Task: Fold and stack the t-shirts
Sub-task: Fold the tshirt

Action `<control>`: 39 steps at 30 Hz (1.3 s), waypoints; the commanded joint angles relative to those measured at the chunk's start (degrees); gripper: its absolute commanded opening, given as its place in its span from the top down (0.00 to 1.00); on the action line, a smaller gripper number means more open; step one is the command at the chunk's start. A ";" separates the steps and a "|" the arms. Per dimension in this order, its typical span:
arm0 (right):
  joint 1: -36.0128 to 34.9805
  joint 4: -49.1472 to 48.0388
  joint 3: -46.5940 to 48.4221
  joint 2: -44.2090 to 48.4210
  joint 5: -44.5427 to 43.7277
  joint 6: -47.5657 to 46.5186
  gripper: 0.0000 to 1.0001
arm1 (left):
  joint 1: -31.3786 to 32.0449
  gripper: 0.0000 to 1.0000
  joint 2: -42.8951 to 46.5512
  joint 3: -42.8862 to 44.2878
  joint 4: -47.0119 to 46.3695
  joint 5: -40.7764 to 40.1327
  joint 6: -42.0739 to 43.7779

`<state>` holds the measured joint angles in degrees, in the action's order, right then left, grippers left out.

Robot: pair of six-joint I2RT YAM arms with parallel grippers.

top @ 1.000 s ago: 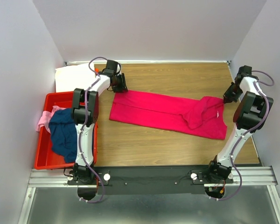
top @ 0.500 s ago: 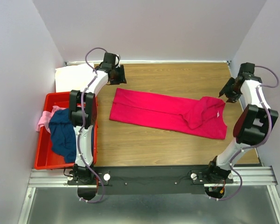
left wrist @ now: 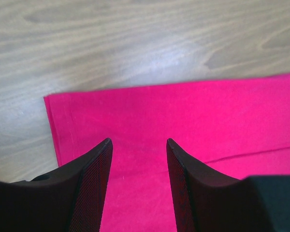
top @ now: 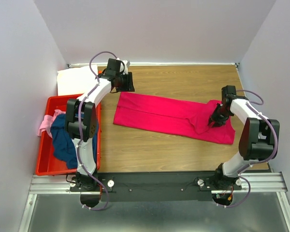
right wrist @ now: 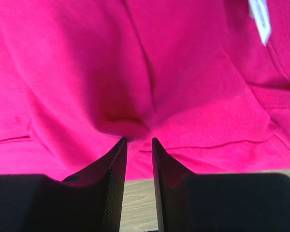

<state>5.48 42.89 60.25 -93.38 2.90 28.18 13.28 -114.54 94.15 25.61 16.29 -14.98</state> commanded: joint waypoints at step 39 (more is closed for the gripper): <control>0.06 -5.36 1.98 -6.64 -6.85 1.96 0.78 | 1.31 0.44 2.74 -2.74 2.17 3.31 3.82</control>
<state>5.48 38.54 62.30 -99.70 -2.94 29.98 14.37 -113.91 91.57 26.46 18.72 -11.94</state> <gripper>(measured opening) 0.255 0.566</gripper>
